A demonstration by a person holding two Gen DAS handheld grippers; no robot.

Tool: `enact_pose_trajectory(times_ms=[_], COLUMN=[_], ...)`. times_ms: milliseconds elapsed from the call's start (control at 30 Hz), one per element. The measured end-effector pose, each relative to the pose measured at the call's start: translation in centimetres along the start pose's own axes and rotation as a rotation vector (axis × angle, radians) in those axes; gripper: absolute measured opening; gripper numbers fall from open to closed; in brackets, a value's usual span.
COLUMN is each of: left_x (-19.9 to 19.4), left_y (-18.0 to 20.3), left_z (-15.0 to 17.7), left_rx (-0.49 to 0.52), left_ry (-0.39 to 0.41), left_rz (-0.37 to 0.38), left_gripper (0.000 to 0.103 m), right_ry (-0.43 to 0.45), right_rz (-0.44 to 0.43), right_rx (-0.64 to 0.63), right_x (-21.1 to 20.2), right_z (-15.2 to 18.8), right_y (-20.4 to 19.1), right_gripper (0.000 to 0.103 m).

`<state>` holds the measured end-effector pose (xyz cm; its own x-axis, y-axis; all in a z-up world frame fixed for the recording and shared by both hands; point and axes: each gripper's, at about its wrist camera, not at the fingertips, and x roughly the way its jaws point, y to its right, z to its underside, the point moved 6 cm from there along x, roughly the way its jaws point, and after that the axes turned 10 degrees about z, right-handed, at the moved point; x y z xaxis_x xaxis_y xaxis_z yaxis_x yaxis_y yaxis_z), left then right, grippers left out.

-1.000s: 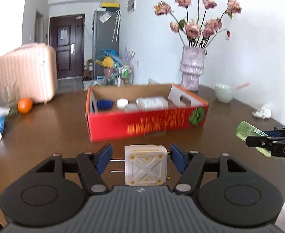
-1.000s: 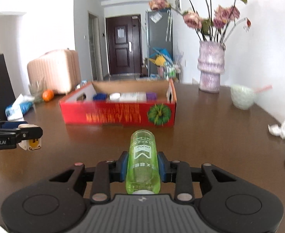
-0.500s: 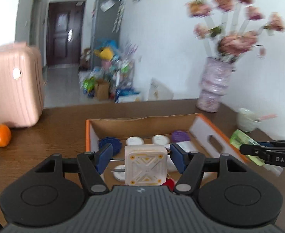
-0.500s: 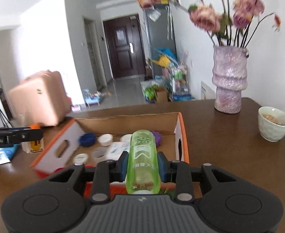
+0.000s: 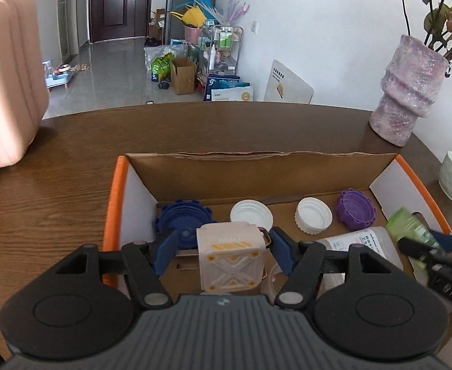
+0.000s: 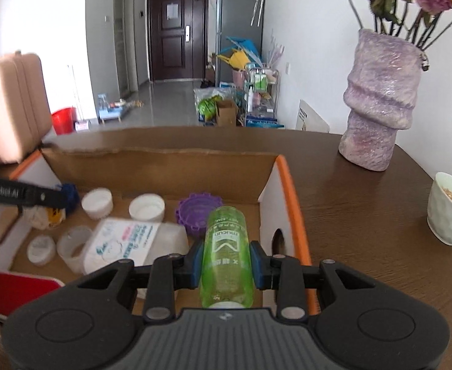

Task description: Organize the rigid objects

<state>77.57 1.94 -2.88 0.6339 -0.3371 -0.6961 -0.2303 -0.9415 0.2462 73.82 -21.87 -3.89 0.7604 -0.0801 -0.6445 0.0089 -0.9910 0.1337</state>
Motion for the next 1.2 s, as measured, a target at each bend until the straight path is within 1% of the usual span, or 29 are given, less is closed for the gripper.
enact_pose_trajectory(times_ms=[67,100,233,367,467,567,700,833,933,1067,1133,1200], left_x=[0.0,-0.1,-0.9,-2.3,-4.7,-7.3,-11.2,-16.0,-19.3,-23.1,-24.9,-26.2], left_y=[0.1,0.0,0.0,0.7,1.4,2.2,3.7,5.4,6.6,7.9,8.4,8.8], left_z=[0.3,0.3,0.5,0.0,-0.3,-0.3,0.5,1.9,3.7,6.2,7.7,9.4], left_rx=[0.001,-0.002,-0.025,-0.014,-0.007,0.003,0.04,0.089,0.116,0.15,0.167,0.182], left_ry=[-0.005,-0.002,0.004,0.013,0.042,0.078,0.125,0.192,0.239,0.295,0.333,0.359], left_rz=[-0.01,-0.013,0.003,0.002,0.004,0.0,-0.029,-0.046,-0.056,-0.072,-0.083,-0.082], left_gripper=[0.067,0.067,0.067,0.067,0.069,0.071,0.072,0.078,0.082,0.084,0.088,0.09], right_ry=[0.025,0.028,0.052,0.077,0.09,0.085,0.102,0.142,0.179,0.205,0.218,0.236], right_rz=[0.031,0.033,0.008,0.002,-0.007,-0.031,-0.032,-0.039,-0.042,-0.049,-0.048,-0.045], right_rx=[-0.022,-0.03,-0.012,-0.007,0.004,0.011,0.008,0.023,0.029,0.039,0.052,0.064], right_x=[0.1,0.1,-0.8,-2.4,-4.1,-6.3,-9.7,-13.9,-17.2,-20.7,-22.4,-24.0], right_z=[0.3,0.4,0.0,-1.1,-1.9,-2.1,-1.9,-1.8,-1.2,0.5,1.4,2.6], right_y=[-0.3,-0.5,-0.6,-0.2,0.4,0.9,1.3,2.0,2.5,3.1,3.3,3.5], right_gripper=[0.03,0.03,0.03,0.03,0.03,0.034,0.035,0.038,0.044,0.045,0.045,0.048])
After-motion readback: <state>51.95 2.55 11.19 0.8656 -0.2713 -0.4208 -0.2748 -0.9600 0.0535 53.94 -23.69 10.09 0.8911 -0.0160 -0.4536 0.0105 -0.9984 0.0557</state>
